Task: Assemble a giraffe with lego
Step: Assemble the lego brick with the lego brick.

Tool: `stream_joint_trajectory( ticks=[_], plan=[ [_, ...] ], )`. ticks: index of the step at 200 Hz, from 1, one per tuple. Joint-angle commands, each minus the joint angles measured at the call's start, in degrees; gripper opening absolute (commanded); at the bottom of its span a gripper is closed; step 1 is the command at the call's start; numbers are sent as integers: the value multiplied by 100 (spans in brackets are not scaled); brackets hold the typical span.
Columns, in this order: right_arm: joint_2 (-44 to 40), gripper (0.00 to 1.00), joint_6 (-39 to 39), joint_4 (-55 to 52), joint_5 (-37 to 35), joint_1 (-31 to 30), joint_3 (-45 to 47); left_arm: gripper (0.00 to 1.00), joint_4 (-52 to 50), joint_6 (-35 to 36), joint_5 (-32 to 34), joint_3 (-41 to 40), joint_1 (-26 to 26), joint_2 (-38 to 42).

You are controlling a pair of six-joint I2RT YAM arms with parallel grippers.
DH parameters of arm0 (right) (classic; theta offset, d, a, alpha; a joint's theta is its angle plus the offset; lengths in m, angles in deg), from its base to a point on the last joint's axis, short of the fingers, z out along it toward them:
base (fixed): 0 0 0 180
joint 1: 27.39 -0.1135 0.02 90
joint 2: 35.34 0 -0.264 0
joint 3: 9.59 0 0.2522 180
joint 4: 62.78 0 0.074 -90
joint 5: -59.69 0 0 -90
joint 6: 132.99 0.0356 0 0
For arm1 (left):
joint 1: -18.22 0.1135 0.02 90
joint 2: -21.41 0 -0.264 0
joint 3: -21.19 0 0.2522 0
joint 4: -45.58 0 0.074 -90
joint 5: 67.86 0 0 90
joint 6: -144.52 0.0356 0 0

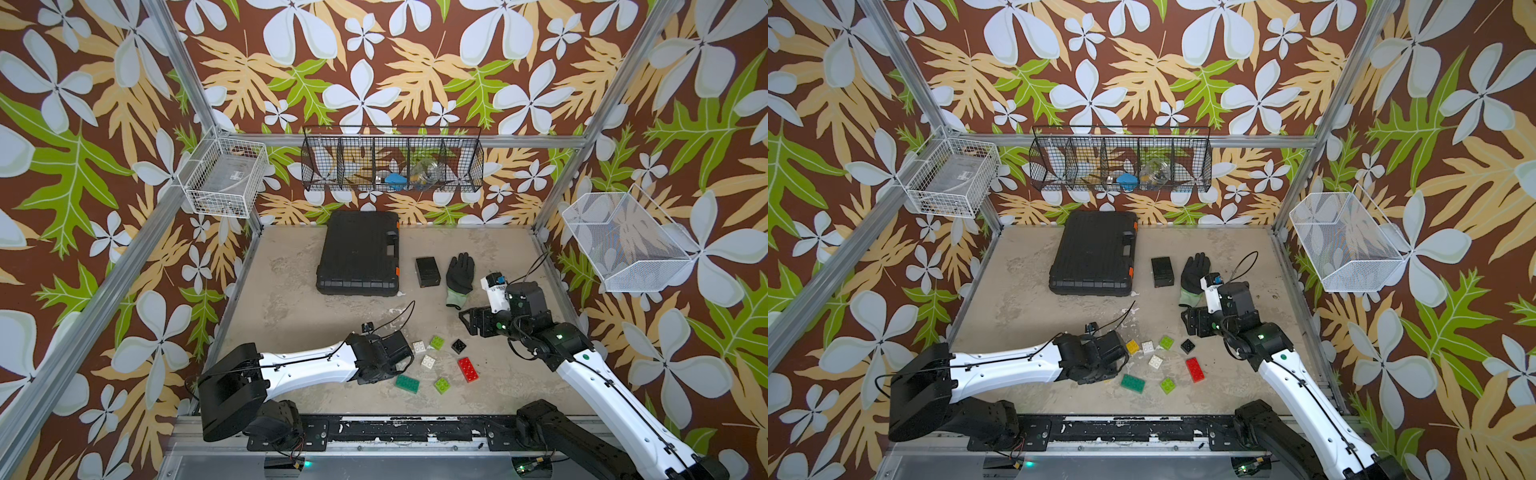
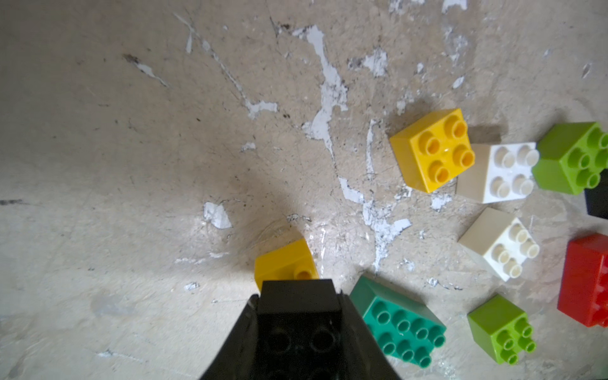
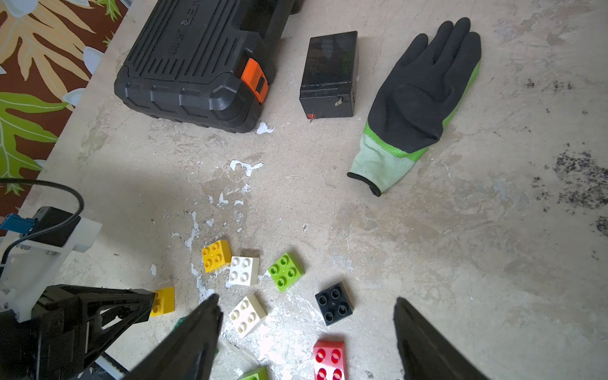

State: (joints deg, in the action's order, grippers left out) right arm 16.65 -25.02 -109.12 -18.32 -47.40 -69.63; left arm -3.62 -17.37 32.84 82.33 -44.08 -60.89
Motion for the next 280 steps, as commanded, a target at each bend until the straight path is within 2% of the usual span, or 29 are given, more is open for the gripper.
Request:
stream_joint_trajectory(
  ticks=[1, 107, 191, 226, 280],
  plan=[
    [10, 85, 13, 76, -16, -3, 5, 0, 30, -28, -31, -27, 64, -31],
    [42, 85, -44, 85, -74, -15, 5, 0, 255, -165, -249, -163, 210, -44],
    [-8, 84, -88, 76, -150, -18, -21, 0, -50, -260, -467, -110, 204, -354],
    [-21, 85, -110, 50, -192, -63, -80, 0, -68, -433, -487, -176, 210, -209],
    [60, 85, -114, 25, -246, -209, -256, 0, -366, -600, -491, 113, 202, -309]
  ],
)
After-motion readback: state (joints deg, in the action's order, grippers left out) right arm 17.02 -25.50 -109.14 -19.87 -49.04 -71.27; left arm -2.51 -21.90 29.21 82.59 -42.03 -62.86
